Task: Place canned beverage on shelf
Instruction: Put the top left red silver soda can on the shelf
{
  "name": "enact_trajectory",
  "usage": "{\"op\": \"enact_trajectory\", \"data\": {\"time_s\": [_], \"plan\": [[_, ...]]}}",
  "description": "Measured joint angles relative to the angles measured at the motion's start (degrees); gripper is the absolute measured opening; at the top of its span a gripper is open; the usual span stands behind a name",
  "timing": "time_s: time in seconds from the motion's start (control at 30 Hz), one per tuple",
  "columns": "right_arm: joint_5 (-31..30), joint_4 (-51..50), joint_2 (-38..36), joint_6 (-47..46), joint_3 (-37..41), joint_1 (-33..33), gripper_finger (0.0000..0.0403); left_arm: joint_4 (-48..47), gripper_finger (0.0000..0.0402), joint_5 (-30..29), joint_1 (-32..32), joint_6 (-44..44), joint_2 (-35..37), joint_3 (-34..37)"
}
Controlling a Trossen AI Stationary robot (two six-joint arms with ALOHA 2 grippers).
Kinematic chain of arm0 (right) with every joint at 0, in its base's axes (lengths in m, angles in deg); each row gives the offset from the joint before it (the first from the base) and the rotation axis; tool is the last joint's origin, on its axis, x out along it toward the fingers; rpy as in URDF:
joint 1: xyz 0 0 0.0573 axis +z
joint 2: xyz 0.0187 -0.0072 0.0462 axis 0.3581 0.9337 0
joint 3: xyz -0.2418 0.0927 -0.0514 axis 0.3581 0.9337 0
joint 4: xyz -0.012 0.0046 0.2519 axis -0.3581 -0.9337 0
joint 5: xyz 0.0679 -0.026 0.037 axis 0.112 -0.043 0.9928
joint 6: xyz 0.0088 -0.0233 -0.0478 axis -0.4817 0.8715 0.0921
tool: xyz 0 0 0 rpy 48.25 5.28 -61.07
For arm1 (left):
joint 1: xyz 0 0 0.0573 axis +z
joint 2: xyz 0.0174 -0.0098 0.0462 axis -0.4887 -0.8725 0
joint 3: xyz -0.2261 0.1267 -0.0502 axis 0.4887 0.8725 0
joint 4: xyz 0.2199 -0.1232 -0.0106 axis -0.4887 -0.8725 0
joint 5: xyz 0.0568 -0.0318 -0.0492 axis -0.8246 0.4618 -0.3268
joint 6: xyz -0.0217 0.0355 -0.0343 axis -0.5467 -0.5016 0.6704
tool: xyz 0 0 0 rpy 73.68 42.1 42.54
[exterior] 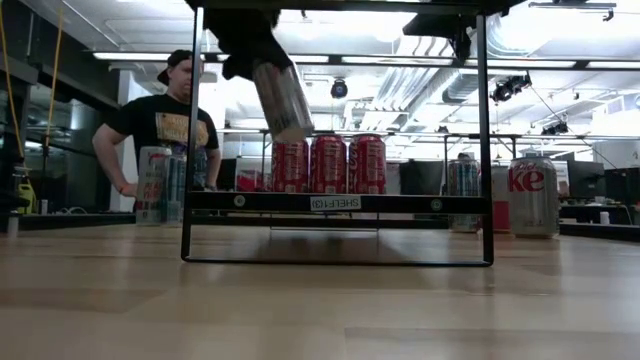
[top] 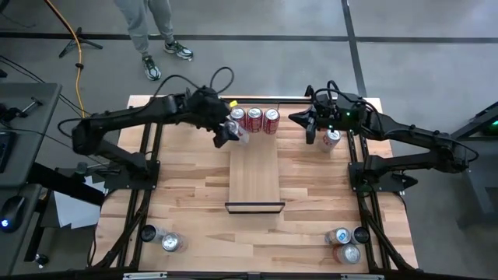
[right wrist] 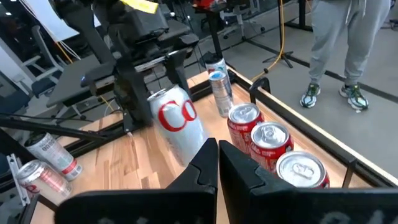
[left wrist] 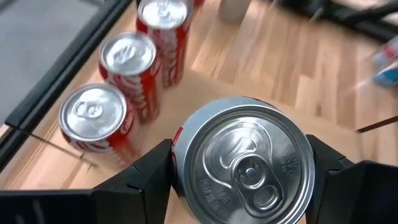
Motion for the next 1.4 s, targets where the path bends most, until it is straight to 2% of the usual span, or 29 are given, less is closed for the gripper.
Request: {"op": "enact_trajectory", "data": {"time_s": [0.3, 0.53, 0.77, 1.03, 1.2, 1.3, 1.4], "plan": [[0.0, -2.3, 0.0, -0.8, 0.0, 0.0, 0.0, -4.4, 0.02, -0.1, 0.0, 3.5, -11.2, -4.5], [0.0, -2.8, 0.0, -0.9, 0.0, 0.0, 0.0, -6.2, 0.0201, -0.7, 0.0, 8.0, -15.6, -4.5], [0.0, -2.8, 0.0, -0.8, 0.0, 0.0, 0.0, -4.9, 0.021, -1.3, -0.4, 8.5, -16.2, -4.6], [0.0, -2.8, 0.0, -0.9, 0.0, 0.0, 0.0, -4.6, 0.0268, -0.2, -0.4, 8.0, -16.3, -4.6], [-1.5, -2.8, 0.0, -0.9, 0.0, 0.0, 0.0001, -4.1, 0.029, 1.7, -0.4, 8.0, -15.0, -4.5], [-2.6, -2.8, 0.0, -0.9, 0.0, 0.0, 0.0014, -3.7, 0.0296, 3.2, -0.2, 8.0, -13.7, -4.5], [-3.9, -2.8, 0.0, -2.8, 0.0, 0.0, 0.0046, -4.0, 0.0297, 4.3, 0.2, 8.2, -11.7, -4.5]]}}
